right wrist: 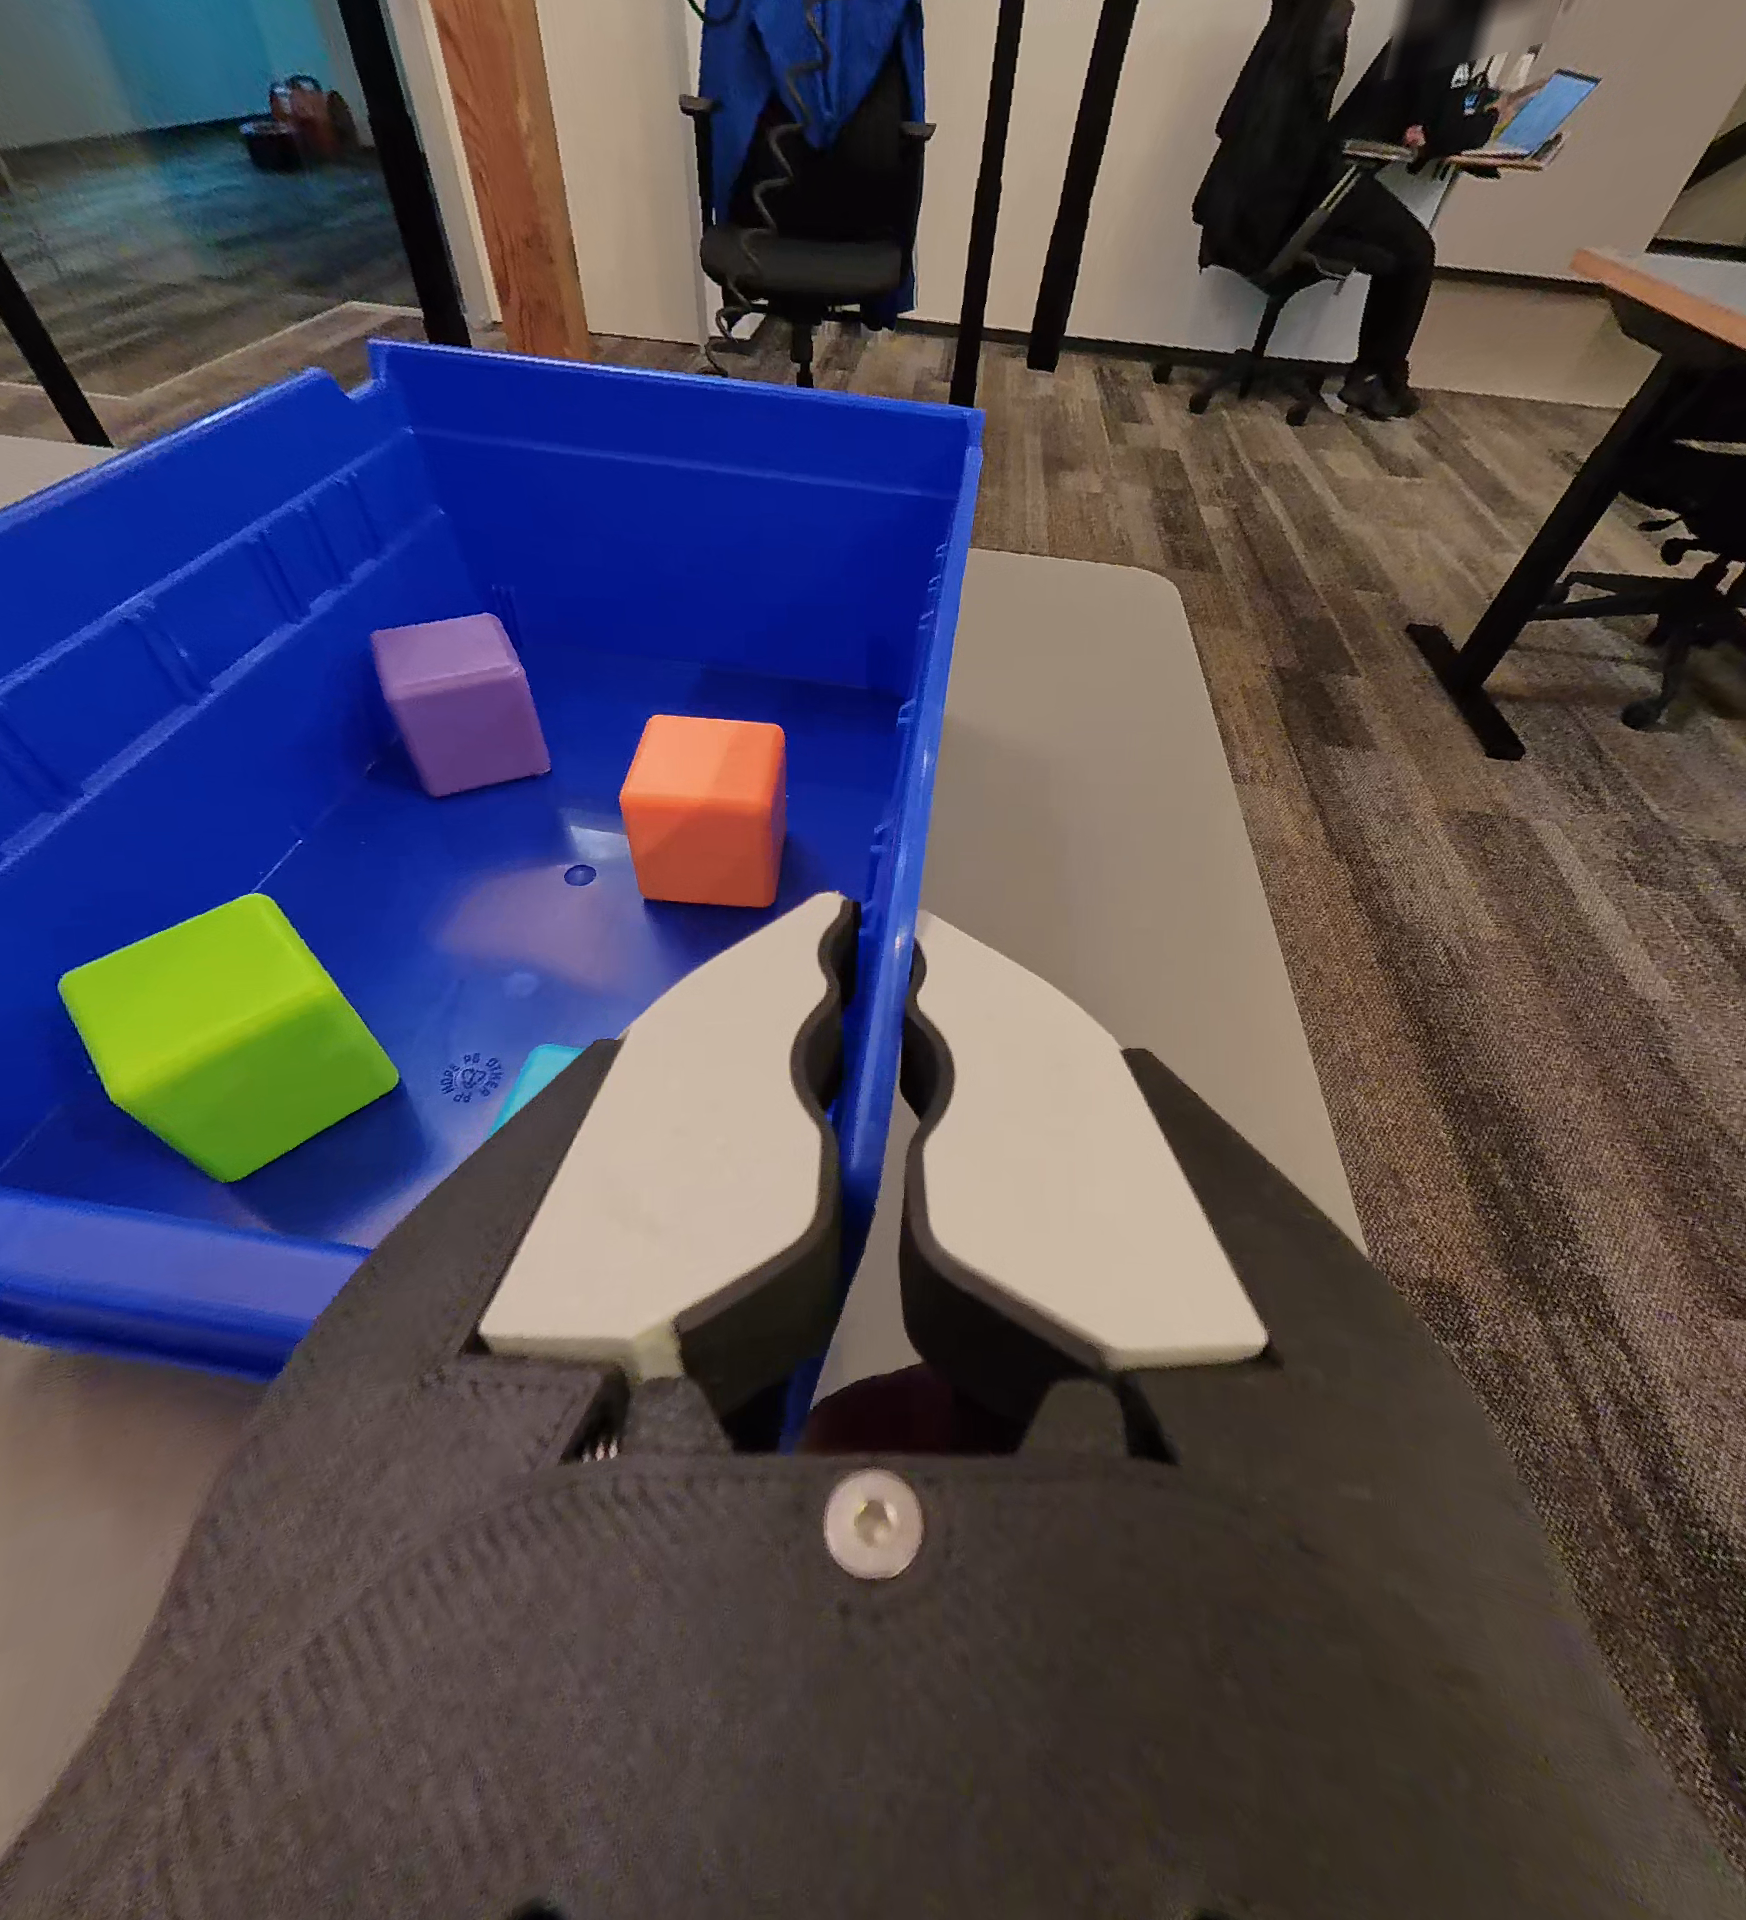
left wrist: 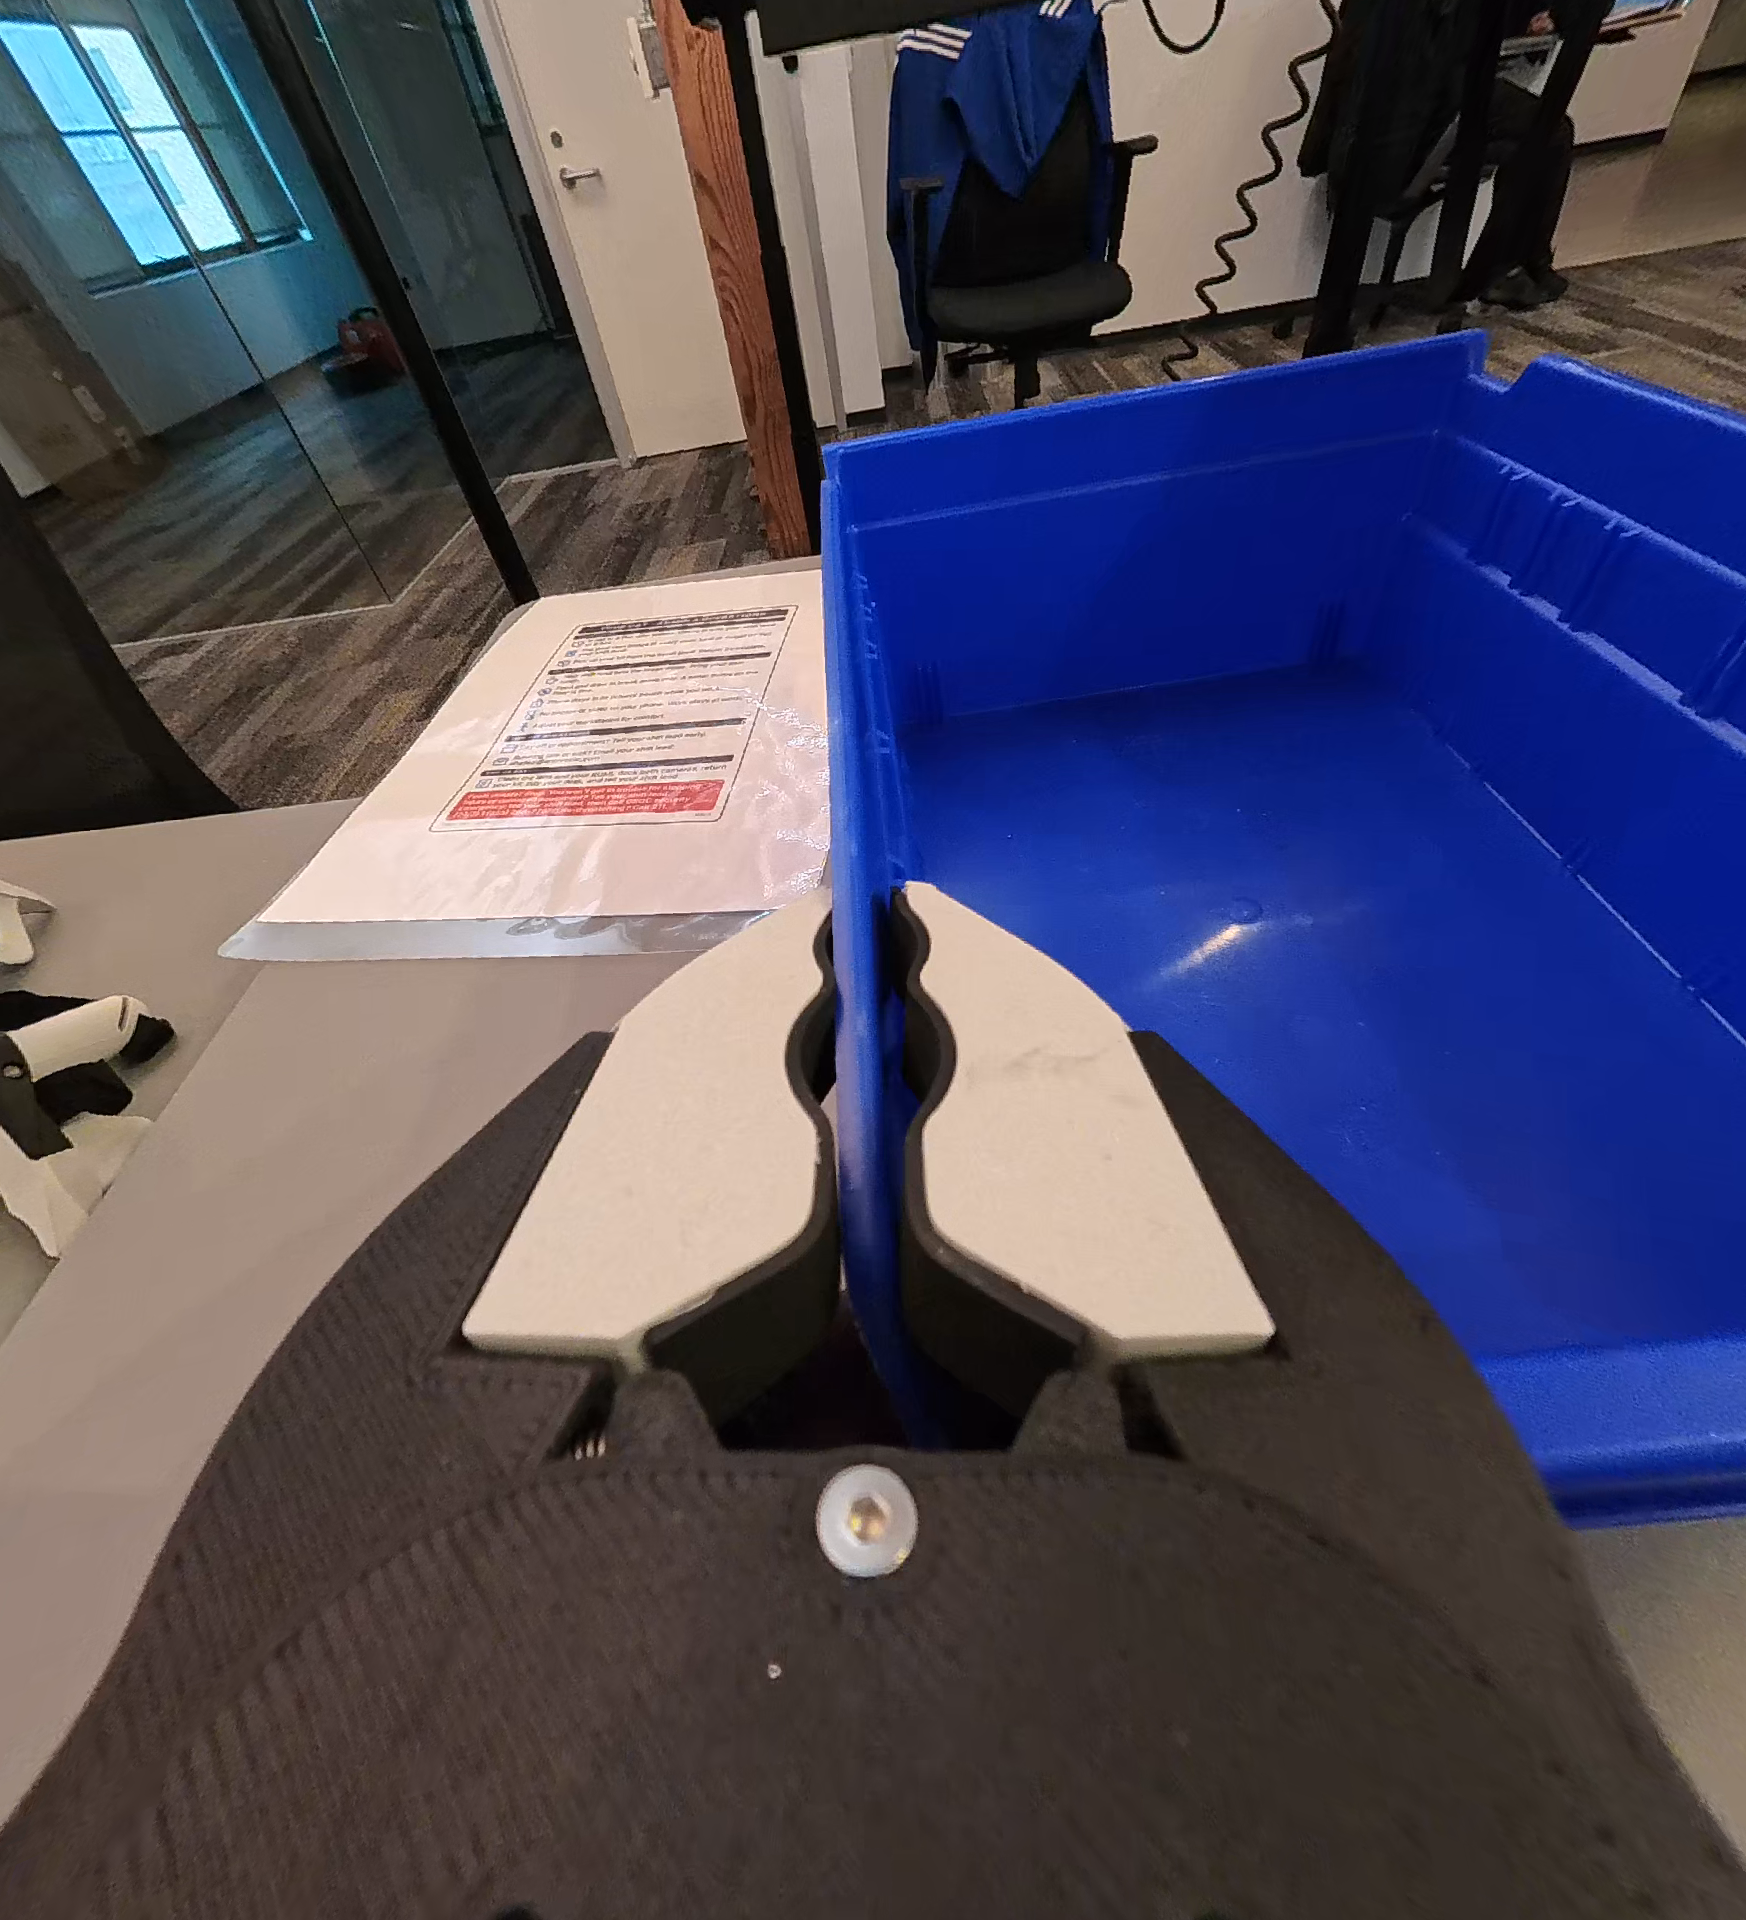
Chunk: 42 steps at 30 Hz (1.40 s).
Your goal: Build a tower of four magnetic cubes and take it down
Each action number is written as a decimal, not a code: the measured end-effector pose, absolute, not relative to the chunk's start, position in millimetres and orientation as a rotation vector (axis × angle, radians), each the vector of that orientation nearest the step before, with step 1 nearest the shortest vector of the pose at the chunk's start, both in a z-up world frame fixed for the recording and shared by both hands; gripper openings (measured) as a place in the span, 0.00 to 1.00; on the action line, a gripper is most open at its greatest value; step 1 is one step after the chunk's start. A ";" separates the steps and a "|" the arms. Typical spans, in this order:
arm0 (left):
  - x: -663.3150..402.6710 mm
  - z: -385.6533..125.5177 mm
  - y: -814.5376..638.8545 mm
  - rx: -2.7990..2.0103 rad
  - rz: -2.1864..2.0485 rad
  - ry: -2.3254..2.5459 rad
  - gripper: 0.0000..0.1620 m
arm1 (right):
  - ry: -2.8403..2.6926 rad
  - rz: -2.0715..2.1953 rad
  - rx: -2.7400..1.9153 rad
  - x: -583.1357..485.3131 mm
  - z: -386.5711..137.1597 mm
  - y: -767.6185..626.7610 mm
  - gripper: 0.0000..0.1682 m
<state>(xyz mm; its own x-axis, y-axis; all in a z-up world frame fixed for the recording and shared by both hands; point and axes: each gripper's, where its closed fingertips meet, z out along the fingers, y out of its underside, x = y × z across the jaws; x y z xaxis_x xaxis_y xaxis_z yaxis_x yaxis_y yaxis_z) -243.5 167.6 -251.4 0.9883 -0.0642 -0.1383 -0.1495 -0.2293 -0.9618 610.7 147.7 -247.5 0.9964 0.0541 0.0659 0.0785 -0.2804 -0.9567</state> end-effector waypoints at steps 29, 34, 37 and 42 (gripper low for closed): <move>-240.2 -249.6 143.2 -1.794 0.059 0.130 0.03 | -0.198 0.053 -1.891 613.5 -249.2 139.8 0.02; -235.8 -249.8 128.6 -1.797 0.031 0.132 0.03 | -0.203 0.063 -1.894 613.6 -249.3 139.3 0.02; -232.4 -250.5 119.3 -1.802 0.021 0.139 0.03 | -0.204 0.064 -1.895 613.7 -249.3 139.0 0.02; -227.3 -250.4 103.6 -1.802 -0.006 0.148 0.03 | -0.206 0.066 -1.896 614.1 -249.4 137.7 0.02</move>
